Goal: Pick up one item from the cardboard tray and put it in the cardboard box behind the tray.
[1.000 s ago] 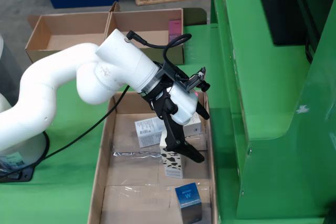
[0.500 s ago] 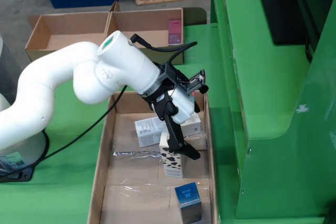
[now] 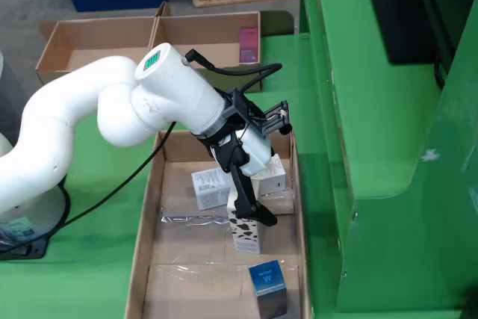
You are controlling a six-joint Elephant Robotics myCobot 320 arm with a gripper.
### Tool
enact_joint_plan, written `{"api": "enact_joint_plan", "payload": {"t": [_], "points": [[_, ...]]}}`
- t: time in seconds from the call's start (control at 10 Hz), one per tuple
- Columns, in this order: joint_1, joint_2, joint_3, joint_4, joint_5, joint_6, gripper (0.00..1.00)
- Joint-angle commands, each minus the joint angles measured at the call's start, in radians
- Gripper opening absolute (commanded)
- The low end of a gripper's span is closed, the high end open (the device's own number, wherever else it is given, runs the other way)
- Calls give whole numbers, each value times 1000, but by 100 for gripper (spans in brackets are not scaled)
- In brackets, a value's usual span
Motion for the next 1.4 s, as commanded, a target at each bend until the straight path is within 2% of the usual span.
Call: {"api": "enact_joint_plan", "payload": {"t": [0.0, 0.9, 1.3], "points": [[-4, 54, 26, -24, 12, 10, 100], [6, 42, 26, -81, 36, 43, 100], [33, -26, 26, 26, -45, 43, 100]]}}
